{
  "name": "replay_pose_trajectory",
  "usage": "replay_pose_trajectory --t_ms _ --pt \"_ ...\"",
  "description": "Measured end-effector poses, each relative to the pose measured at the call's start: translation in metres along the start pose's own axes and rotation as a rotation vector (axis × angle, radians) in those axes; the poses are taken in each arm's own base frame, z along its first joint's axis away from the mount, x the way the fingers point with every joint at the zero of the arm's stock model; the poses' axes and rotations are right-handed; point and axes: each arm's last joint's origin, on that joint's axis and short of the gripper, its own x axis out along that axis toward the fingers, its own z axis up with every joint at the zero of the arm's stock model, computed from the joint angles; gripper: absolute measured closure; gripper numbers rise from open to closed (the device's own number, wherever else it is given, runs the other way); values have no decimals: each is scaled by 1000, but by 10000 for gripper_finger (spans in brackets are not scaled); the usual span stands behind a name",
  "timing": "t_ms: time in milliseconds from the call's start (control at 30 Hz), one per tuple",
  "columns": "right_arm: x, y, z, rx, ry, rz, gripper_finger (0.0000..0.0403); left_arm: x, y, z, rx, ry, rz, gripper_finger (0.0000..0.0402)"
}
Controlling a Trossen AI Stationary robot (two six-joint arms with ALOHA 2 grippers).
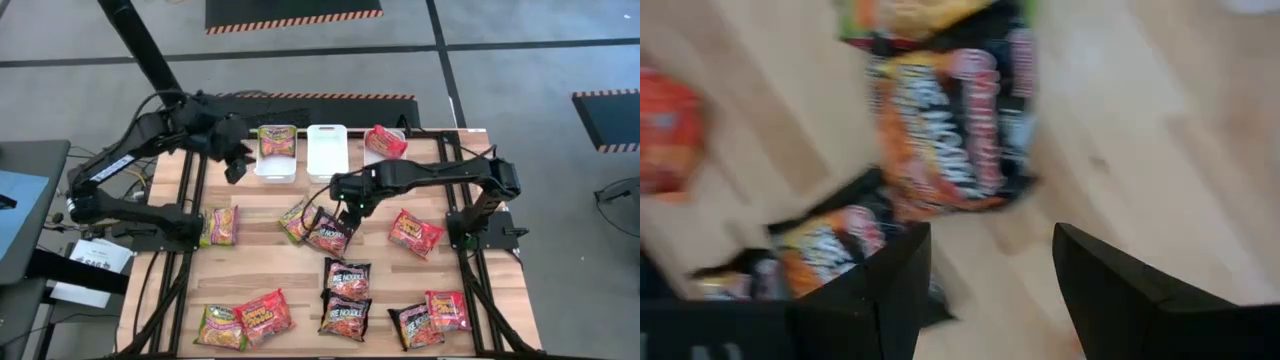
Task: Sort Maruchan noodles
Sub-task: Put the black noodle pack into the middle white bin
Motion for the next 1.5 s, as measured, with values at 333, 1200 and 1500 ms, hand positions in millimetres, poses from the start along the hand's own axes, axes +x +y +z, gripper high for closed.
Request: replay_pose_trajectory --t_ms 333,1200,1500 --pt "18 15 -6 0 -66 135 168 -9 -14 -44 -33 -73 -71 274" --pt "22 49 -36 -153 113 339 152 -19 -21 -57 -45 -134 -100 274" --pt "21 87 -79 -296 107 344 153 -19 -21 -57 -34 -134 -96 274"
